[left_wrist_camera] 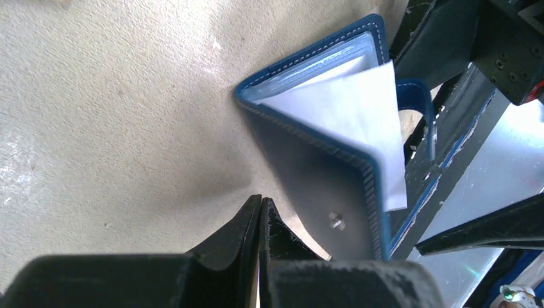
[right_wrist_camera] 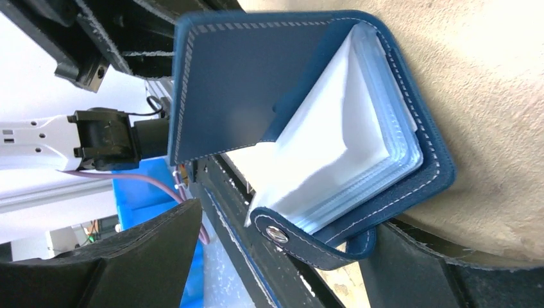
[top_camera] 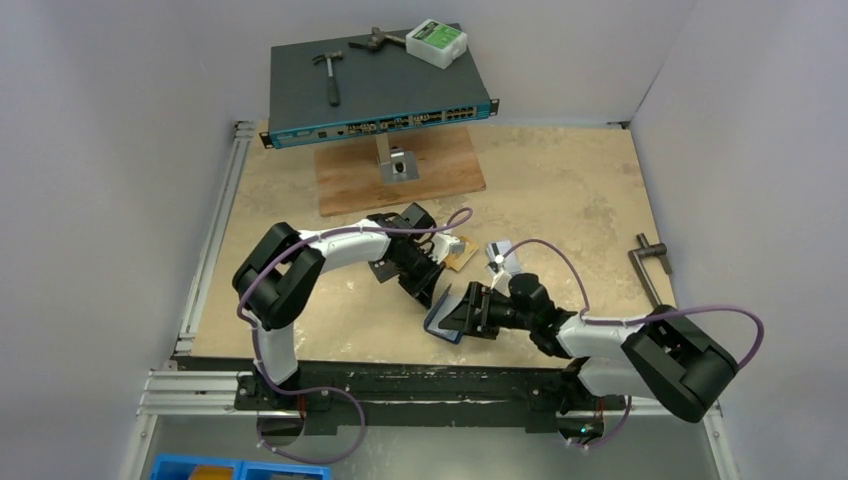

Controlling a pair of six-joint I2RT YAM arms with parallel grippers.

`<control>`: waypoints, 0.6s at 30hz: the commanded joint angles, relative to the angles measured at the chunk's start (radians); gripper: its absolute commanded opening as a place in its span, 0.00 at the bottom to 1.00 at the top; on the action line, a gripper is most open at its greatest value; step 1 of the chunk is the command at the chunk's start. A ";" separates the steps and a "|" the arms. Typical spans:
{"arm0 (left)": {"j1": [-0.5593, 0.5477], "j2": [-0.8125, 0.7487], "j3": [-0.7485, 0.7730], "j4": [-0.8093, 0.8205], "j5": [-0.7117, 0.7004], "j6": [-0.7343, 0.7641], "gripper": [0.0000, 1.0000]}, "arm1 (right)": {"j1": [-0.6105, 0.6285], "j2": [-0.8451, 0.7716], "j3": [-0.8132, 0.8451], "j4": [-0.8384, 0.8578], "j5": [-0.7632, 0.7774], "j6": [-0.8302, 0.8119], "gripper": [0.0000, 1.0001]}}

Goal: Put the credit cards into the card holder
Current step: Place the card holder at the center of the board, then close the card holder at the center of the board.

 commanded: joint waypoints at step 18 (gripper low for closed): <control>-0.125 -0.071 0.103 -0.087 0.051 -0.022 0.00 | -0.002 -0.498 -0.009 -0.660 0.200 0.047 0.92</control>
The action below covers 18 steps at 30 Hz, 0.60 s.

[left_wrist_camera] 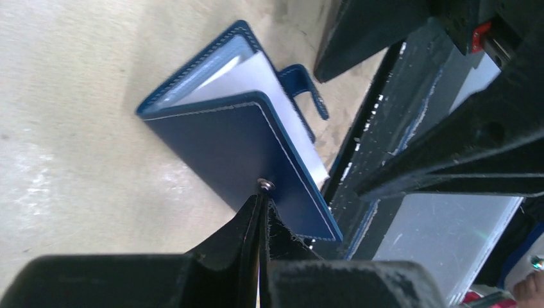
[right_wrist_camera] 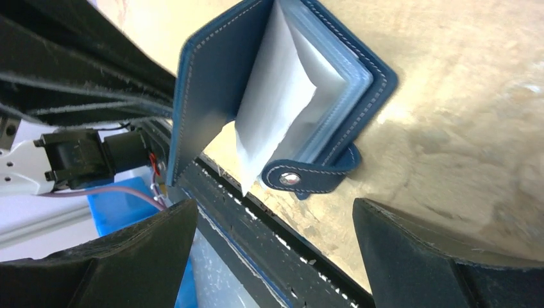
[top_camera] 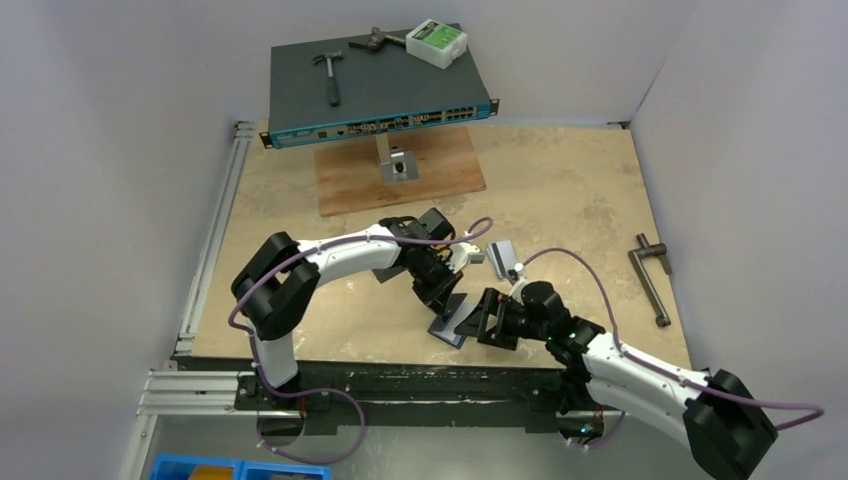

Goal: Put the credit cards into the card holder
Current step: Close the card holder at the center of the board.

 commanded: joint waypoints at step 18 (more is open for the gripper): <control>-0.047 0.174 0.135 -0.003 -0.004 -0.022 0.00 | -0.001 -0.066 0.120 -0.338 0.257 -0.031 0.79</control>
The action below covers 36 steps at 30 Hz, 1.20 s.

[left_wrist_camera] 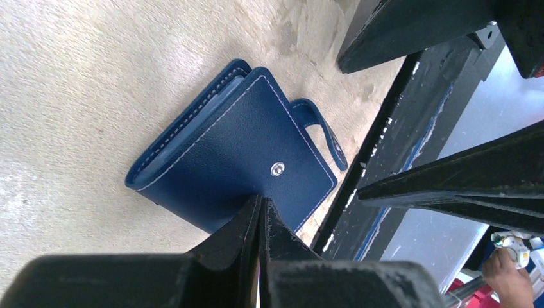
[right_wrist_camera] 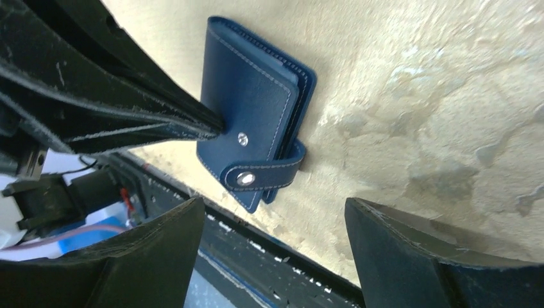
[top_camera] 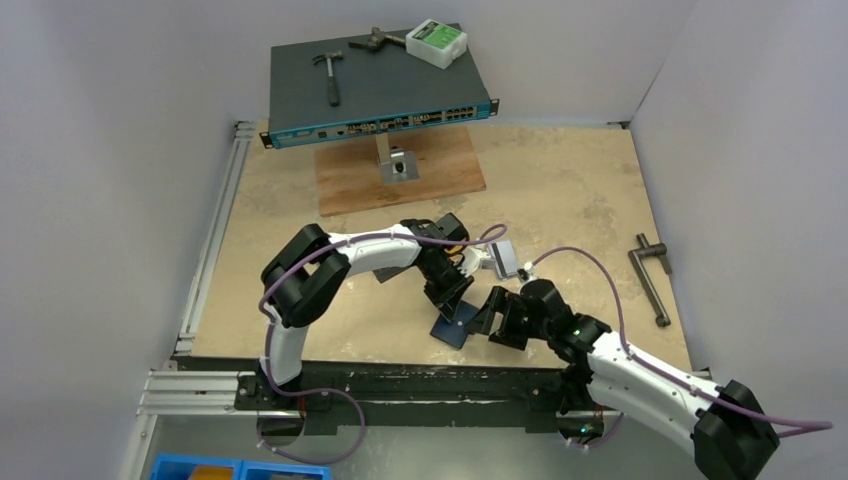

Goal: Put the credit cards into the card holder
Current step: Close the card holder at the center of the board.

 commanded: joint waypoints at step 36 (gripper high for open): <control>0.168 -0.174 -0.028 0.156 -0.247 -0.334 0.00 | 0.061 0.202 0.414 -0.285 0.388 -0.098 0.56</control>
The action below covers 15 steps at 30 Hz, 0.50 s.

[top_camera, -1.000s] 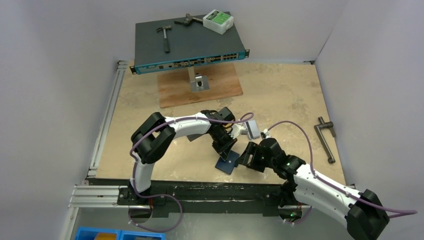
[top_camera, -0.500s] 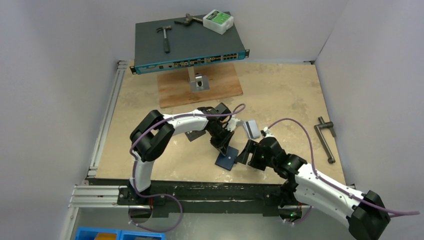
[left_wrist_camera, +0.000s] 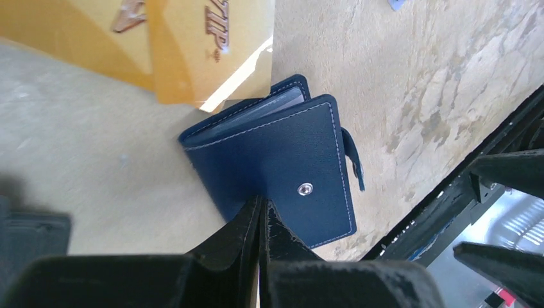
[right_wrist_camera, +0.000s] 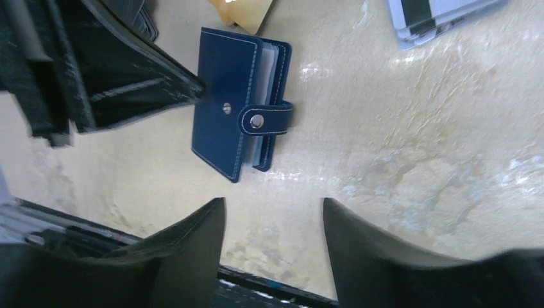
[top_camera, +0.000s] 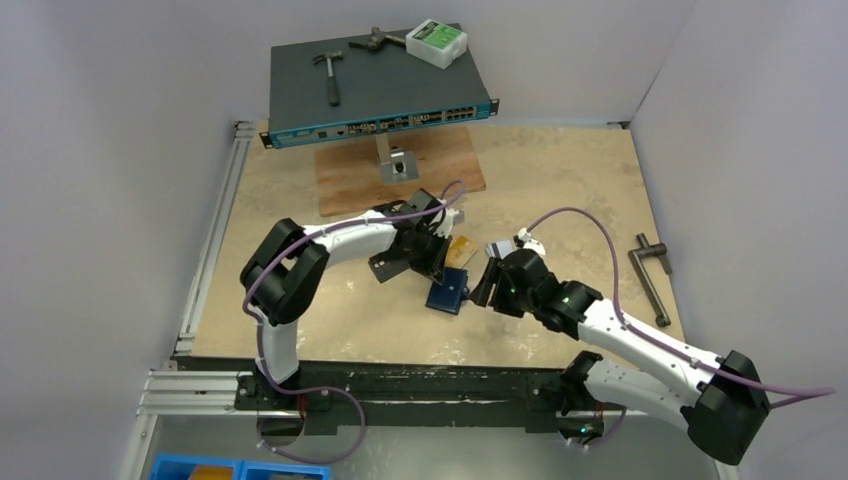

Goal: Put the credit cards into the card holder
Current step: Close the card holder at the center of the board.

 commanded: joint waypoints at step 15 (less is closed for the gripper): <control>0.191 -0.297 0.007 -0.063 0.121 0.272 0.71 | -0.045 0.112 0.132 -0.023 -0.033 -0.035 0.75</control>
